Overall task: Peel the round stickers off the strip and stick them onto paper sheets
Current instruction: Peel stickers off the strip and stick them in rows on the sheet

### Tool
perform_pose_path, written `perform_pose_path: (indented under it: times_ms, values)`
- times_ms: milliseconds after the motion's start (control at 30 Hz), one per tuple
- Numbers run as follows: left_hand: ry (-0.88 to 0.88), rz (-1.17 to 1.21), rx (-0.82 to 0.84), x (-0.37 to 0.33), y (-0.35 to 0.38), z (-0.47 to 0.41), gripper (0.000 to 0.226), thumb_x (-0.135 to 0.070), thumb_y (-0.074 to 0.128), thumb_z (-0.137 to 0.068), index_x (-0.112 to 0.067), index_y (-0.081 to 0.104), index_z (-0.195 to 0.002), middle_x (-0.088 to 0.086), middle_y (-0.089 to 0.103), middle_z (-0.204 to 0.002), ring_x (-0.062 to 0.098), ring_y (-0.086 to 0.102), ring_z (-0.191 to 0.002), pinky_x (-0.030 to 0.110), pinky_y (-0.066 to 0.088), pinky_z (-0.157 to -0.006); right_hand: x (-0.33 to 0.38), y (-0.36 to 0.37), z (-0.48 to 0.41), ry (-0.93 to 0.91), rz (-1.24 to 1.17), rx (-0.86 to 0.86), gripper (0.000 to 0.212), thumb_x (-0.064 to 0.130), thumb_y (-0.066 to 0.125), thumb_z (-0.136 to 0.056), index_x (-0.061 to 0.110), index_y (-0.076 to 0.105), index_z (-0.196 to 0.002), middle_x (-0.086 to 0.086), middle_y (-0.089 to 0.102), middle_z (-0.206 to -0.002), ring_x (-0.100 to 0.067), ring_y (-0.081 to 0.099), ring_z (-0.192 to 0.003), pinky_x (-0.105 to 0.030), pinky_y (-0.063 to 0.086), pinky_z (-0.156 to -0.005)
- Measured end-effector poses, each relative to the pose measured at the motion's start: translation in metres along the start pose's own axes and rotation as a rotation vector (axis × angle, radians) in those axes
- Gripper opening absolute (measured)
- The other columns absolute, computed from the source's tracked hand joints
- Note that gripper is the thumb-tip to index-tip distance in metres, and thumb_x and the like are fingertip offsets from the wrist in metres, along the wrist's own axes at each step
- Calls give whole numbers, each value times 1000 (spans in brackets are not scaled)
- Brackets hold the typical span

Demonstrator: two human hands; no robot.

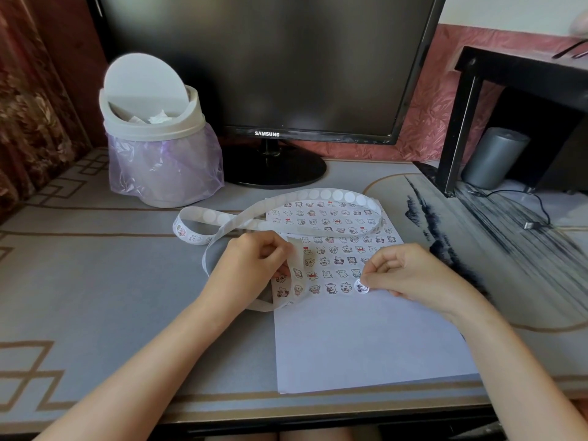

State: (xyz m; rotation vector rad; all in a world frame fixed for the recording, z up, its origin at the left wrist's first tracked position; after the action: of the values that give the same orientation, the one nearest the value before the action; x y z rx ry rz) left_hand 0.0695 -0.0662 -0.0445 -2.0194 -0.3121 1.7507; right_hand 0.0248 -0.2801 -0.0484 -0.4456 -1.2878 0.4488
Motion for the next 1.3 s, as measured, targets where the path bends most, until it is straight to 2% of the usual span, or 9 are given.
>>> perform_pose_path:
  times_ms: [233, 367, 500, 633, 800, 933, 1133, 1233, 1300]
  values:
    - [-2, 3, -1, 1, 0, 0, 20, -18, 58, -91, -18, 67, -72, -5, 72, -66, 12, 68, -68, 40, 56, -80, -5, 0, -3, -30, 45, -59, 9, 11, 73, -76, 17, 69, -70, 3, 63, -63, -12, 52, -60, -26, 41, -59]
    - [-3, -4, 2, 2, 0, -1, 19, -19, 58, -91, -17, 68, -75, -4, 73, -69, 13, 69, -70, 40, 56, -80, -10, -2, -5, -73, 74, -134, 11, 15, 75, -73, 21, 68, -66, 5, 63, -62, -11, 52, -60, -32, 41, -65]
    - [-2, -16, 3, 2, 0, -1, 19, -19, 58, -91, -17, 69, -76, -4, 72, -69, 12, 69, -69, 40, 56, -81, -14, -5, -5, -127, 75, -174, 15, 23, 81, -69, 22, 67, -72, 8, 54, -60, -1, 42, -48, -29, 34, -62]
    - [-5, -19, 3, 3, 0, -2, 19, -20, 58, -91, -18, 69, -76, -5, 72, -69, 13, 69, -70, 40, 56, -80, -16, -7, -5, -139, 66, -185, 16, 22, 81, -71, 23, 65, -74, 6, 59, -68, -3, 46, -55, -28, 38, -62]
    - [-16, -17, 5, 4, 0, -2, 20, -21, 58, -91, -20, 68, -74, -5, 73, -70, 13, 69, -72, 40, 55, -82, -18, -8, -4, -152, -5, -170, 12, 16, 78, -75, 20, 66, -76, 5, 58, -68, -6, 47, -58, -30, 41, -66]
    - [-22, -11, 6, 4, 0, -1, 21, -20, 58, -91, -19, 67, -73, -5, 72, -68, 12, 69, -69, 39, 55, -82, -17, -5, -1, -145, -24, -143, 20, 20, 83, -69, 19, 66, -80, 5, 56, -72, 2, 45, -50, -23, 37, -62]
    - [-20, -22, 8, 3, 0, -1, 21, -21, 57, -91, -19, 67, -72, -6, 72, -67, 10, 68, -67, 38, 55, -82, -20, -7, -2, -137, -35, -109, 15, 9, 76, -76, 16, 65, -83, 3, 57, -73, -4, 48, -59, -20, 40, -64]
    - [-23, -26, 6, 4, 0, -1, 21, -21, 57, -91, -19, 67, -73, -6, 72, -68, 11, 68, -69, 38, 55, -82, -18, -8, -1, -131, -89, -144, 14, 17, 77, -75, 15, 66, -82, -1, 61, -75, -9, 51, -65, -25, 42, -68]
    - [-21, -28, 6, 4, 0, -1, 21, -21, 57, -92, -20, 67, -73, -7, 72, -68, 11, 69, -70, 38, 56, -81, -19, -7, -1, -123, -39, -194, 20, 26, 81, -70, 17, 65, -80, 5, 60, -71, 0, 49, -58, -25, 41, -64]
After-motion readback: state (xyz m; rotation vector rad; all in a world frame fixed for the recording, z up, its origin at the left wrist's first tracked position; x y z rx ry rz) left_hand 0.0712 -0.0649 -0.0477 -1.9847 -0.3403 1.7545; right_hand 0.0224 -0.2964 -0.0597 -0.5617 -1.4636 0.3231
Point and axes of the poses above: each hand's wrist, its own z-axis away from the middle knuckle, its own y-axis out of the palm, x = y × z, the point moved 9 cm from there along -z, towards the middle knuckle
